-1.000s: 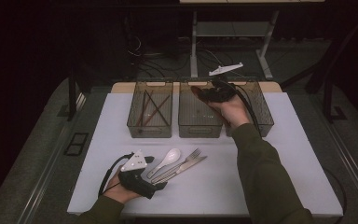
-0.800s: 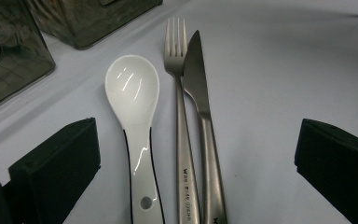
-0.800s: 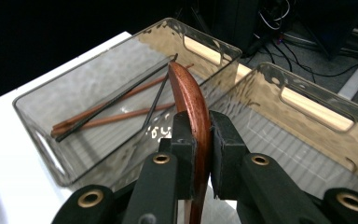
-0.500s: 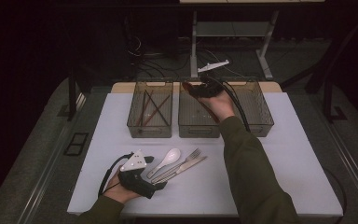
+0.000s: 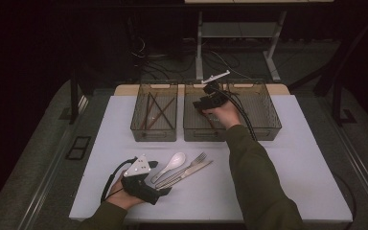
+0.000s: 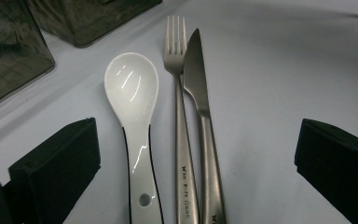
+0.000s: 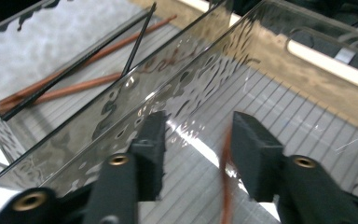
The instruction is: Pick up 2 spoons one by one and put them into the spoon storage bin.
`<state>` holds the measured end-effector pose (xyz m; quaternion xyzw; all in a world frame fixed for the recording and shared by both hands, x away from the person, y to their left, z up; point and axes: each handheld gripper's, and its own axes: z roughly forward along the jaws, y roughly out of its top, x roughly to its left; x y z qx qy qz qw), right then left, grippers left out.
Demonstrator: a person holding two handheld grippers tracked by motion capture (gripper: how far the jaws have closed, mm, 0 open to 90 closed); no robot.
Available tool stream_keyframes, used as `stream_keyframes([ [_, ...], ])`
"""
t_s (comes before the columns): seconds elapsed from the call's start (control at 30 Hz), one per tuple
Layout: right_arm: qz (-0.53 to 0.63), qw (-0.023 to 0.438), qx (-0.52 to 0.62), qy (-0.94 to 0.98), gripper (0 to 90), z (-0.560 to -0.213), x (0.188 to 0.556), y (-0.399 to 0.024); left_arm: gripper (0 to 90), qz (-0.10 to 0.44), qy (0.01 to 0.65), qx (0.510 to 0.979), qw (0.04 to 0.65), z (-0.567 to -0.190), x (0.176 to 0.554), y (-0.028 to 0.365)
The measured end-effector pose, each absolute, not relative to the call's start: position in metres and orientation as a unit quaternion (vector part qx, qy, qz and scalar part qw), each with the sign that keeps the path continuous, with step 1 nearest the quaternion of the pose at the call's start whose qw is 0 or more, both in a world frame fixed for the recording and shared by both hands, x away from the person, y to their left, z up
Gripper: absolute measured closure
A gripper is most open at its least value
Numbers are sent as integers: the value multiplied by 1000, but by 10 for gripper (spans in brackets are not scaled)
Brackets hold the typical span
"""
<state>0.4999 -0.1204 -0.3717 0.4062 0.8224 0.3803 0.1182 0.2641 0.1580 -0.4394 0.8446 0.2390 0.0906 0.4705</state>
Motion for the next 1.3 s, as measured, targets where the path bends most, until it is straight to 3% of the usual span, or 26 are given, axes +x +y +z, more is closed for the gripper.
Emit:
stream_keyframes([
  [0.27, 408, 116, 407, 809, 478, -366, 489, -137, 0, 89, 241, 844, 471, -440, 264, 158],
  [0.53, 421, 101, 393, 811, 358, -359, 461, -156, 0, 90, 241, 845, 468, -439, 263, 156],
  [0.77, 412, 131, 381, 817, 274, -354, 436, -165, 0, 88, 244, 846, 466, -440, 264, 157],
  [1.0, 437, 128, 377, 806, 198, -354, 411, -176, 0, 89, 245, 845, 466, -440, 264, 157],
  [1.3, 451, 136, 360, 806, 178, -362, 380, -194, 0, 91, 248, 844, 467, -440, 265, 158],
])
